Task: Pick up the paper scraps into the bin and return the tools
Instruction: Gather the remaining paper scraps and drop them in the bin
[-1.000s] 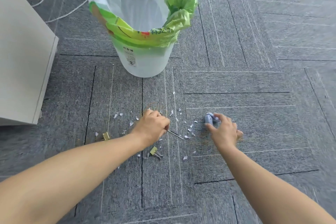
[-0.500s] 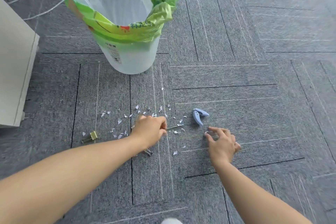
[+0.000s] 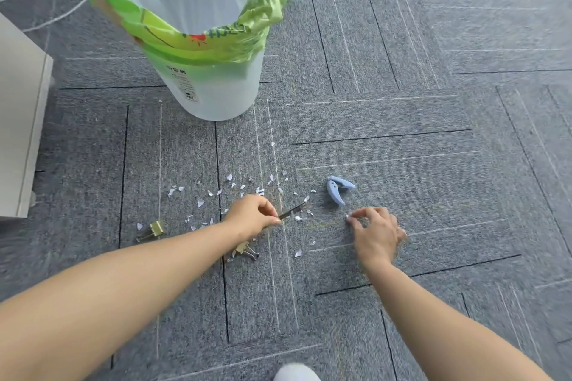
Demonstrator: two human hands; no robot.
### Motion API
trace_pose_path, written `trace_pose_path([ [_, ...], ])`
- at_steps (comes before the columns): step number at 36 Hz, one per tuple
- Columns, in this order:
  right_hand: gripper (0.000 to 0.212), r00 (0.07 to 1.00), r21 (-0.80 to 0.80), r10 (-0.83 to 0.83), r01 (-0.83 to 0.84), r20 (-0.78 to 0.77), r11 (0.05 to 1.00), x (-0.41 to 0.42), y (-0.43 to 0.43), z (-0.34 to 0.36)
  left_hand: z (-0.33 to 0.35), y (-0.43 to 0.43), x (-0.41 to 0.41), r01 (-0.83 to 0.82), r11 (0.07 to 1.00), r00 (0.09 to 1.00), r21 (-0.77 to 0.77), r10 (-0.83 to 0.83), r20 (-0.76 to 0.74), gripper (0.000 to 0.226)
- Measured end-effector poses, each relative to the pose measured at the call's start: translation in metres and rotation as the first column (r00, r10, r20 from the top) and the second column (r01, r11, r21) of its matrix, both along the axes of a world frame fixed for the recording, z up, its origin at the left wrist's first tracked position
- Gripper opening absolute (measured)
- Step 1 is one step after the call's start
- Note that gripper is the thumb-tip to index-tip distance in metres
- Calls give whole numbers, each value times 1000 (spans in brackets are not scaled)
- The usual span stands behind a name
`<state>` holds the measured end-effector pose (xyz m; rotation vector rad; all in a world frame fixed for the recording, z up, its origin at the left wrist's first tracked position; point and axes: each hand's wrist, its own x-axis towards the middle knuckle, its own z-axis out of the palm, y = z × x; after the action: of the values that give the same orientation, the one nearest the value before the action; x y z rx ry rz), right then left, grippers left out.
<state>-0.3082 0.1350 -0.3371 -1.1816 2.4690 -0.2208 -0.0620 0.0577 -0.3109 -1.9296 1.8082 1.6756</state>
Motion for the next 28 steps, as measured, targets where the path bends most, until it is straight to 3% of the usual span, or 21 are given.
trace_pose_path([
  [20, 6, 970, 153, 203, -182, -135, 971, 7, -3, 7, 14, -4, 69, -143, 988, 988, -56, 139, -66, 10],
  [28, 9, 947, 13, 319, -319, -39, 948, 41, 5, 10, 18, 4, 139, -325, 945, 944, -39, 323, -66, 11],
])
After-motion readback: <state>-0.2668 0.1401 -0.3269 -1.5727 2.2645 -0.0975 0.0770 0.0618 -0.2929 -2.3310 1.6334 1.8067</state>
